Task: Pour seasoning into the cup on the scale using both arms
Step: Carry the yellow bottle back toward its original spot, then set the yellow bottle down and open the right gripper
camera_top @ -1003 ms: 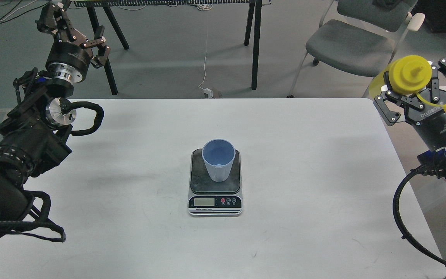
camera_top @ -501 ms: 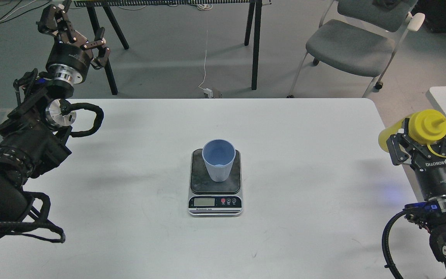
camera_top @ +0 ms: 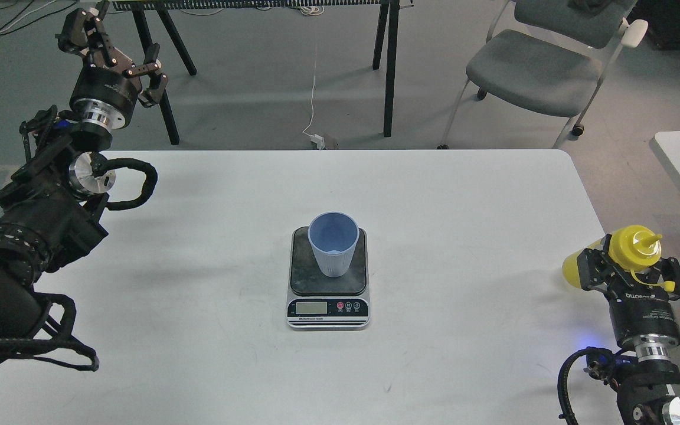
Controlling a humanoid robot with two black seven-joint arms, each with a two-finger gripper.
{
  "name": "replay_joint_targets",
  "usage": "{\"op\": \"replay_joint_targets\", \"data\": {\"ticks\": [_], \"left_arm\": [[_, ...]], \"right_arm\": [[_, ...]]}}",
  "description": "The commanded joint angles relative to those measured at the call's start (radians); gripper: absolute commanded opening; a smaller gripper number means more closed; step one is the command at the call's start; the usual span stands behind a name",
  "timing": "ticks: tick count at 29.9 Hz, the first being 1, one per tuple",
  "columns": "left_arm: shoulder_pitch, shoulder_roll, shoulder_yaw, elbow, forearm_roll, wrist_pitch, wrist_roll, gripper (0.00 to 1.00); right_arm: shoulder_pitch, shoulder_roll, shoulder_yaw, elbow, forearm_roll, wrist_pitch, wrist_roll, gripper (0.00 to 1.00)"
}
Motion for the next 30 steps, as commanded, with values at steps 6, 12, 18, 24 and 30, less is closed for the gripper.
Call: {"op": "replay_joint_targets", "data": {"ticks": [6, 12, 18, 24, 30], "left_arm": [[0.0, -0.003, 0.0, -0.001, 0.0, 0.0, 0.0, 0.94], [0.0, -0.003, 0.0, 0.0, -0.002, 0.0, 0.0, 0.94], [-0.001, -0.003, 0.0, 0.0, 0.0, 0.0, 0.0, 0.94], [-0.003, -0.002, 0.0, -0.001, -0.002, 0.0, 0.0, 0.94], [-0.001, -0.003, 0.0, 0.0, -0.002, 0.0, 0.0, 0.94]], "right_arm": [[0.055, 0.005, -0.005, -0.058, -0.003, 0.0, 0.016, 0.37], [0.088, 0.018, -0.013, -0.104, -0.008, 0.0, 0.034, 0.37], [0.101, 0.034, -0.024, -0.129, -0.014, 0.0, 0.054, 0.37], [0.129, 0.044, -0.1, -0.164, -0.021, 0.0, 0.123, 0.37], [0.141, 0.037, -0.189, -0.159, -0.023, 0.0, 0.198, 0.37]]}}
